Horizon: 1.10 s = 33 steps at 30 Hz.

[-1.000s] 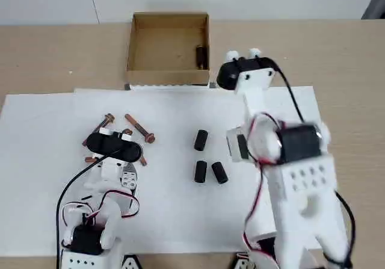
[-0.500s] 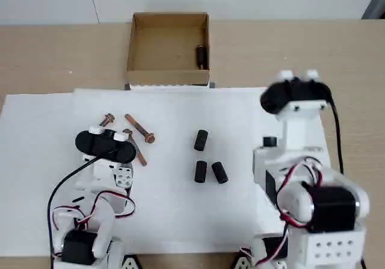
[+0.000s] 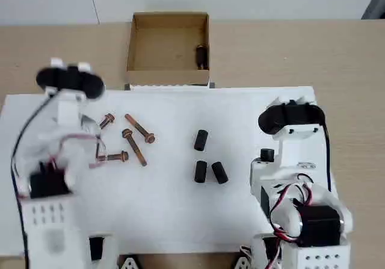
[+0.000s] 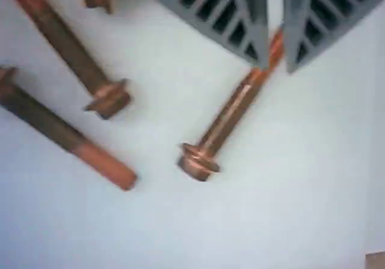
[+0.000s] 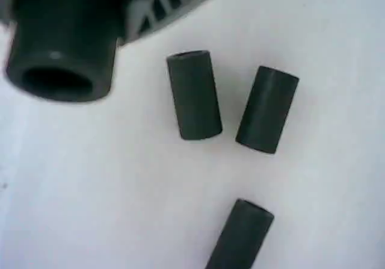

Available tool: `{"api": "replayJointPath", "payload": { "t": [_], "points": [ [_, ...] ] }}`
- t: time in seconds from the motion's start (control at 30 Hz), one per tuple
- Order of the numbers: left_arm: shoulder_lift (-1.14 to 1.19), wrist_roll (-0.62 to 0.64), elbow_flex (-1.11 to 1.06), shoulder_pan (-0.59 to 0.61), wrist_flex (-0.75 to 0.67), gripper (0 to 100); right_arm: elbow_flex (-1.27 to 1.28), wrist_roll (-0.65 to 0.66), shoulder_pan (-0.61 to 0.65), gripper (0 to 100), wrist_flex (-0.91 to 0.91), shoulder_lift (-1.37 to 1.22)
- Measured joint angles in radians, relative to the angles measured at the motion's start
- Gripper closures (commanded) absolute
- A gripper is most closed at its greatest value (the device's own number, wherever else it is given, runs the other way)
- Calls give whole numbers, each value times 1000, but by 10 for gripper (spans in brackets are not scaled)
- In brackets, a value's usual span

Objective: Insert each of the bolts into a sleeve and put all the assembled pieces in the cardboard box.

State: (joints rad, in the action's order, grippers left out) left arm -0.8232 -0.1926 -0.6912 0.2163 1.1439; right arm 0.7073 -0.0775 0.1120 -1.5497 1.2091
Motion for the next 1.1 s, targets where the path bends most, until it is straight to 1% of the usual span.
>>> {"api": "replayJointPath", "payload": {
  "t": [0.17, 0.27, 0.4, 0.47, 0.57, 0.7, 0.9, 1.03, 1.1],
  "points": [
    [236, -44, 135, 20, 3, 993, 3, -2, 0, 996, 3, 5],
    [341, -83, 190, 20, 37, 992, 3, -2, 0, 996, 3, 6],
    [465, -213, 239, 20, 75, 993, 3, -2, 0, 996, 3, 6],
    [526, -258, 269, 20, 103, 993, 3, -2, 0, 996, 3, 6],
    [628, -298, 347, 20, 166, 994, 3, -2, 0, 996, 3, 6],
    [784, -322, 499, 20, 290, 993, 8, -2, 0, 996, 3, 6],
    [999, -370, 729, 20, 437, 989, 112, -2, 2, 996, 58, 6],
    [1108, -411, 856, 20, 489, 913, 129, -2, 0, 996, 100, 6],
    [1158, -420, 905, 20, 505, 899, 129, -2, 2, 996, 110, 6]
  ]
}}
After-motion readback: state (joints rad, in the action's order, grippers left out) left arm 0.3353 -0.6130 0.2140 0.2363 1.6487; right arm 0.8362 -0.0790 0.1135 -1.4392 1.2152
